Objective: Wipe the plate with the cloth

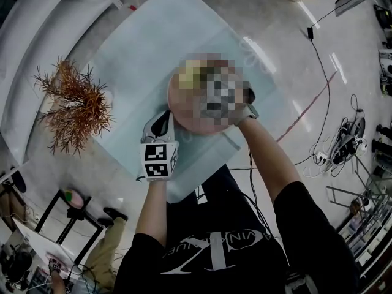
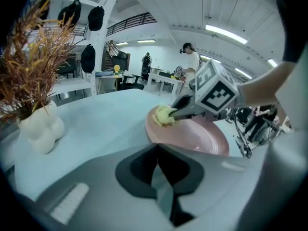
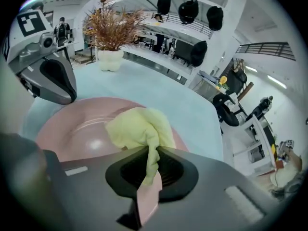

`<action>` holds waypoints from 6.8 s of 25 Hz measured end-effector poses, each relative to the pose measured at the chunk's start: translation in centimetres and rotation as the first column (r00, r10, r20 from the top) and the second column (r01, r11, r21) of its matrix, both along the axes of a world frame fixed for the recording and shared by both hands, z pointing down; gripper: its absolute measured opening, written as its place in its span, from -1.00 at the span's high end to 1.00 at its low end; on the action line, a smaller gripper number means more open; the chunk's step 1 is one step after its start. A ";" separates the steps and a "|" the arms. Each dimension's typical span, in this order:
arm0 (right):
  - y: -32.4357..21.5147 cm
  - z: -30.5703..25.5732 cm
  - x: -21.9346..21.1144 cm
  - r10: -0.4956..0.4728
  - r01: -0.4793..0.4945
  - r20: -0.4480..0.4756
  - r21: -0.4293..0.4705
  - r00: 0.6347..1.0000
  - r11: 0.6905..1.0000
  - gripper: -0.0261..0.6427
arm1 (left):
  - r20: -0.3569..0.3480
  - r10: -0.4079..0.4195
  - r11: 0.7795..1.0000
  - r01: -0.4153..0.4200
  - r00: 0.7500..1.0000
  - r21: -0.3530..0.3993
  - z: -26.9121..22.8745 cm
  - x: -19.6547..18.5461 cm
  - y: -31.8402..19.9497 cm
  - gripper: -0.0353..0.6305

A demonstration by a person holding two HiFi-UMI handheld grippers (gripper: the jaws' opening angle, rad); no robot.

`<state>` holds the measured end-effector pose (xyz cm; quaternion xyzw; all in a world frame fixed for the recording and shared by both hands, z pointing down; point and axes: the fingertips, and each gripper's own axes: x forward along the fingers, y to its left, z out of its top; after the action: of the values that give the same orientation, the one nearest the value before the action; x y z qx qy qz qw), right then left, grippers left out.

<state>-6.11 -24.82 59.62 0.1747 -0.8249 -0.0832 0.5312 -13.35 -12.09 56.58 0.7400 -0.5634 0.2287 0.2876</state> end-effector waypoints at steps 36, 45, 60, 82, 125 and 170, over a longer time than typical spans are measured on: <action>12.9 0.4 1.1 -0.097 0.085 -0.052 -0.187 0.994 0.979 0.81 | 0.003 0.001 1.000 -0.001 1.000 -0.027 0.0 0.1 0.0 0.89; 8.0 0.2 -2.4 -0.197 0.195 -0.063 -0.031 0.978 0.980 0.81 | 0.074 0.050 0.998 -0.046 0.996 -0.049 0.1 0.2 -0.1 0.89; -1.7 -0.1 -0.3 -0.110 0.124 -0.105 0.137 0.988 0.983 0.81 | 0.129 0.086 0.992 -0.073 0.988 -0.102 0.1 0.4 -0.2 0.89; 4.1 0.6 11.3 0.182 -0.200 -0.165 -0.097 0.969 0.975 0.81 | 0.113 0.060 0.992 -0.047 0.992 -0.114 0.2 0.2 -0.1 0.89; 10.9 0.3 -2.4 0.029 0.001 0.094 -0.300 0.995 0.954 0.81 | 0.053 0.022 0.995 -0.017 0.998 -0.095 0.0 0.2 -0.1 0.89; 7.4 0.2 5.1 0.355 -0.353 -0.012 -0.150 0.935 0.924 0.82 | 0.038 0.043 0.994 -0.039 0.998 -0.103 0.1 0.3 -0.1 0.89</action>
<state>-0.96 -17.38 59.82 0.2810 -0.7878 0.0775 0.5427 -13.10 -12.15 56.69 0.7308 -0.5414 0.2780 0.3090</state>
